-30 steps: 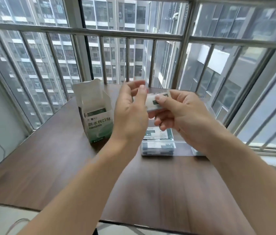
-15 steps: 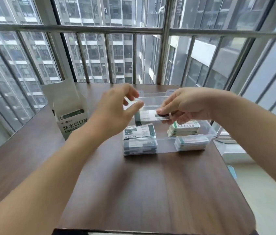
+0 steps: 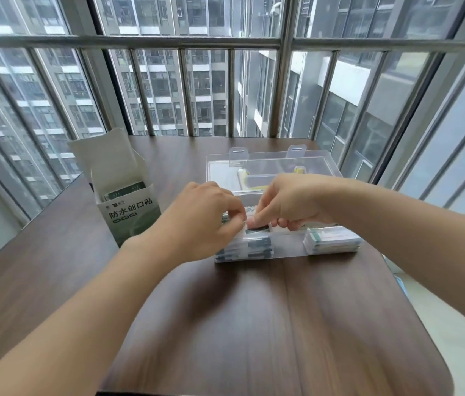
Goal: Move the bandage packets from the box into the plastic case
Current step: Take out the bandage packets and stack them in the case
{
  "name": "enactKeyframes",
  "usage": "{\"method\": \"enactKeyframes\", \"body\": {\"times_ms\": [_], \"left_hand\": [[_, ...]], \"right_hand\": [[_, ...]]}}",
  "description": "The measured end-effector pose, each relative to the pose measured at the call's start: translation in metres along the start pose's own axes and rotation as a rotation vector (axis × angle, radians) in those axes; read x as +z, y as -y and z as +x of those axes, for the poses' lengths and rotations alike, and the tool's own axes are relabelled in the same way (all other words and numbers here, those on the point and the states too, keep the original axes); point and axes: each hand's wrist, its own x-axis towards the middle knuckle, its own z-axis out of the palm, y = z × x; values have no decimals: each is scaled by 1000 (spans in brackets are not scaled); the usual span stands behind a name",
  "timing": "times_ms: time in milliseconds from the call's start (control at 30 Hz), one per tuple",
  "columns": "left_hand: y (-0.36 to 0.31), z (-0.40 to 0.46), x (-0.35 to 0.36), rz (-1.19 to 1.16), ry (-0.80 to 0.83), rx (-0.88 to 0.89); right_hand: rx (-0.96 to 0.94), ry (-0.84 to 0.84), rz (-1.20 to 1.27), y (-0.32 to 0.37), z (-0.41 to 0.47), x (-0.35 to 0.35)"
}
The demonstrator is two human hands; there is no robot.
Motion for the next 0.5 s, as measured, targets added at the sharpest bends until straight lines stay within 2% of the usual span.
{"method": "enactKeyframes", "body": {"times_ms": [333, 500], "left_hand": [[0, 4, 4, 162, 107, -4], [-3, 9, 5, 178, 126, -21]], "right_hand": [[-59, -165, -131, -1, -4, -14], [-53, -169, -146, 2, 2, -9]]}}
